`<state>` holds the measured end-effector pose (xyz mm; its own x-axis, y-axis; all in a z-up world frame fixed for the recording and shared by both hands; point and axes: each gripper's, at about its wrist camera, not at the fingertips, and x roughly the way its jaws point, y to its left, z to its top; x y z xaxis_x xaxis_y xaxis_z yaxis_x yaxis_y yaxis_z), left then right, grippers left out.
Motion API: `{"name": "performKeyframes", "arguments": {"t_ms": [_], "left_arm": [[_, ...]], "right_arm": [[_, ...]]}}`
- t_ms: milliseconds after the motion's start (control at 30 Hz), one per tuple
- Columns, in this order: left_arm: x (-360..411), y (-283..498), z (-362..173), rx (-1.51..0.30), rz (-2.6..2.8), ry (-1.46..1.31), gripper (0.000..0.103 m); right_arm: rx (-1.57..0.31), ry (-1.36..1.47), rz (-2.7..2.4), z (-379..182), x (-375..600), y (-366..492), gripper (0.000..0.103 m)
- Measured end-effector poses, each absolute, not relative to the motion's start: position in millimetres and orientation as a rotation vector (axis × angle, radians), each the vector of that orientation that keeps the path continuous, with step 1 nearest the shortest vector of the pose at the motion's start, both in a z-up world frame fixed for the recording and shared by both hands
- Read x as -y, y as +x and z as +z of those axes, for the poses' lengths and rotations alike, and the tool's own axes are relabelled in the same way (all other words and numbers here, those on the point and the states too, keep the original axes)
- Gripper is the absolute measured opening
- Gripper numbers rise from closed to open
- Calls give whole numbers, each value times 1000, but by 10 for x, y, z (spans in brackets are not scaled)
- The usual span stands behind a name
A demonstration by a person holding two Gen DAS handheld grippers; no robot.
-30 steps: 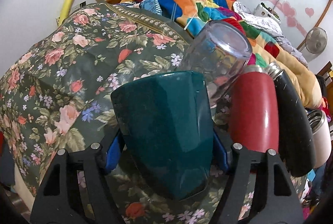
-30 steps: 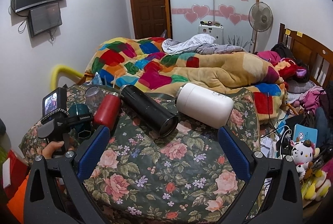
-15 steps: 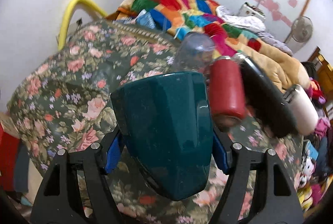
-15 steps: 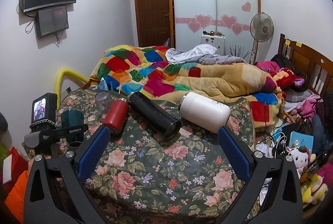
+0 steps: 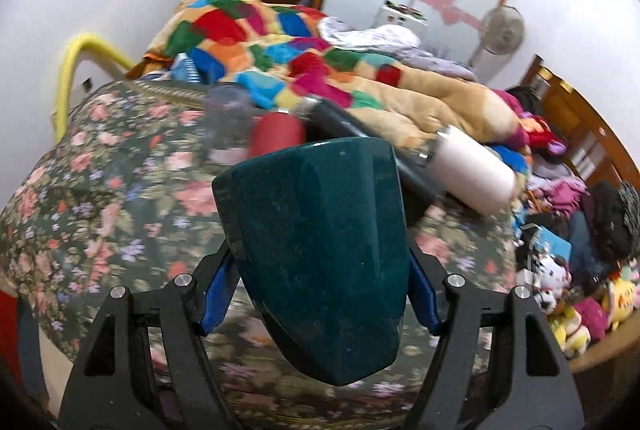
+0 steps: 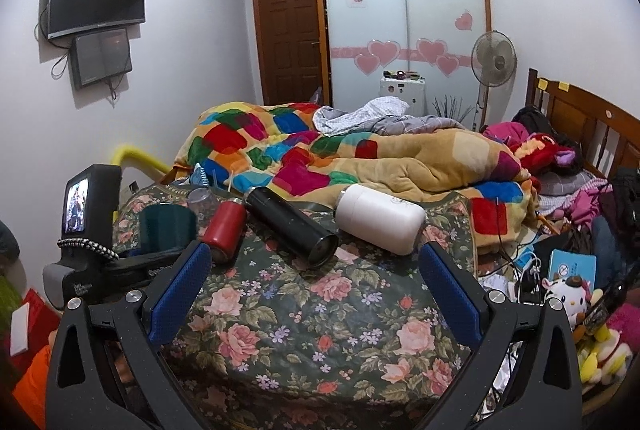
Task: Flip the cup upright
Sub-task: 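Lift the teal mug with the left gripper and carry it toward the right tool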
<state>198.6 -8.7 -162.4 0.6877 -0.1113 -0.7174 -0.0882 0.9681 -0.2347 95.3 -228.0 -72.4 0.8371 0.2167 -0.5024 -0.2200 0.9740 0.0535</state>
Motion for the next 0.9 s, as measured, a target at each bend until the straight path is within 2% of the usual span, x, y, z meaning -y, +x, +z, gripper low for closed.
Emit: {"name": "performKeyframes", "arguments": {"t_ms": [500,900], "left_arm": [[1123,2138,-1979,-917,-200,-175,73],[1147,2254,-2460,-1032,-189,-135,73]], "right_arm": [[-585,33,172,-898,2604,1055,103],[-638,25,173,-1026,2641,1143,103]]}}
